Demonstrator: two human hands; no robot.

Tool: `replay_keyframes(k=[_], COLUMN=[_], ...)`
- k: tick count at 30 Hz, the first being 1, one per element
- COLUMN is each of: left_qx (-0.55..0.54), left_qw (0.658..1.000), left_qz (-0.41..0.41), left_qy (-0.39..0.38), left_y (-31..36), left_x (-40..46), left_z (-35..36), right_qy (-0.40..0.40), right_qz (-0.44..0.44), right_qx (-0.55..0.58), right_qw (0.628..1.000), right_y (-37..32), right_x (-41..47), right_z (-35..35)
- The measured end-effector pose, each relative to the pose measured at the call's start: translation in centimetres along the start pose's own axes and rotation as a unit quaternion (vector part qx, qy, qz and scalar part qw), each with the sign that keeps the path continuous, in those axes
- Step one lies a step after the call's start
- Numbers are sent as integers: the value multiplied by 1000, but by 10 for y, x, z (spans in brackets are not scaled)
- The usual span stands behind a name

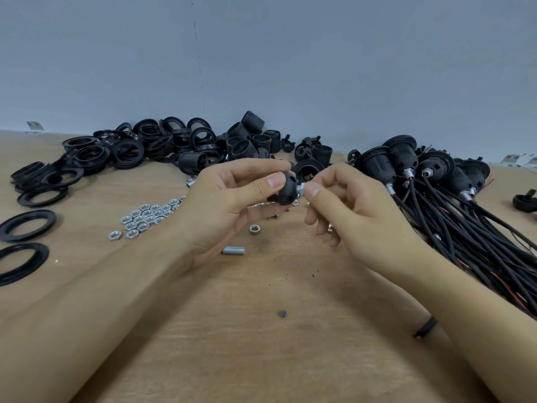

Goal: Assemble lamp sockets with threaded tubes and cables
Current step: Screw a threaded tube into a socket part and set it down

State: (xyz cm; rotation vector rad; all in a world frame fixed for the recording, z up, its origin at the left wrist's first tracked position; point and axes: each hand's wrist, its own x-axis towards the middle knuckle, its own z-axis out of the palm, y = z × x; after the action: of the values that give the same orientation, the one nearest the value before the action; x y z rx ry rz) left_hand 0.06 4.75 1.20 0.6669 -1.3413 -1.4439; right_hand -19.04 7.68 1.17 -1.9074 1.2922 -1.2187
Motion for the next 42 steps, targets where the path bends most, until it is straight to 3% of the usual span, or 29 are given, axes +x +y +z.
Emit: replay_keyframes(k=[6, 42], left_qx=[-1, 0], left_qw=[1000, 1000], left_qz=[2, -6], left_qy=[-9, -12], left_y=[0, 2], left_x=[0, -1], left_z=[1, 2], right_qy=[10, 3], right_qz=[38, 36], right_qx=[29, 51], right_qw=[999, 998], right_y=[-3, -3], right_x=[-1, -1], right_z=[0, 1])
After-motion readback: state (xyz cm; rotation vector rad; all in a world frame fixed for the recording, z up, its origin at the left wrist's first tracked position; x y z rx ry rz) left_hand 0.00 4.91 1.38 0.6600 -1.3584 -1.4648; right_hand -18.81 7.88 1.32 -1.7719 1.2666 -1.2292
